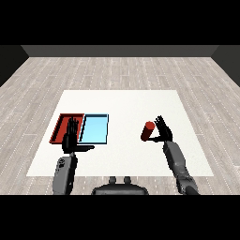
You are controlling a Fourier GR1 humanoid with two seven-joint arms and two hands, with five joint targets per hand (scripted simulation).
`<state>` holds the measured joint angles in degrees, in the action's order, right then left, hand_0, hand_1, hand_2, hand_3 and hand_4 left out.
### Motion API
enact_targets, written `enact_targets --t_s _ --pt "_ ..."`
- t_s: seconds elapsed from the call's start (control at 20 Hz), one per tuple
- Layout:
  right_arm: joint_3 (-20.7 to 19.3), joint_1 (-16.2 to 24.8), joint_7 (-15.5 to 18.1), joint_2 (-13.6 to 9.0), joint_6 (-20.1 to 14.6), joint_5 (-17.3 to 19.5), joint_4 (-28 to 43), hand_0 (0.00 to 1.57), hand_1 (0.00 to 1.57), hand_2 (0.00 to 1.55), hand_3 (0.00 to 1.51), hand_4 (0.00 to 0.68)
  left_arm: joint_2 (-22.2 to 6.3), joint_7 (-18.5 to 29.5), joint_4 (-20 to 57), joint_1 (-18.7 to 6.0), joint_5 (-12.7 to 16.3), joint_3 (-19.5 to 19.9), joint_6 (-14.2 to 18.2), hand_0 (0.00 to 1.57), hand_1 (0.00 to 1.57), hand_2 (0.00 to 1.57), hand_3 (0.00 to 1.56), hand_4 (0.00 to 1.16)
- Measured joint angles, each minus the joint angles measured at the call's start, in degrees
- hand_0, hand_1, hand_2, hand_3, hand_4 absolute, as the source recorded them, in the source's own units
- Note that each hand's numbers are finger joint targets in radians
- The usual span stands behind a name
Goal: Pick the red can and put it in the red box
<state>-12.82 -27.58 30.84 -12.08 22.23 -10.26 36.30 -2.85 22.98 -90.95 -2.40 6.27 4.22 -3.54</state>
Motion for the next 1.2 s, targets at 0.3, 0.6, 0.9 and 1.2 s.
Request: enact_targets --t_s 0.3,0.6,0.9,1.2 --pt "0.9 -0.4 -0.5 1.3 -0.6 0.0 -0.2 0.0 0.0 0.0 0.0 0.0 -0.2 -1.0 -1.3 0.4 -0.4 -0.3 0.2 0.0 0.0 0.0 0.0 0.0" --pt "1.0 -2.8 0.9 2.2 -0.7 0.2 -3.7 0.0 0.0 0.0 0.0 0.0 0.2 0.0 -0.8 0.4 -0.9 -0.5 0.6 0.0 0.0 0.0 0.0 0.0" --pt "1.5 -4.4 1.7 3.4 -1.6 0.5 -5.6 0.0 0.0 0.0 0.0 0.0 0.4 0.0 -1.5 1.0 -1.0 -0.7 0.7 0.0 0.0 0.0 0.0 0.0" --pt "1.6 -6.6 1.8 4.1 -2.1 0.9 -8.9 0.0 0.0 0.0 0.0 0.0 0.2 0.1 -3.3 2.4 -0.5 -0.6 0.3 0.0 0.0 0.0 0.0 0.0"
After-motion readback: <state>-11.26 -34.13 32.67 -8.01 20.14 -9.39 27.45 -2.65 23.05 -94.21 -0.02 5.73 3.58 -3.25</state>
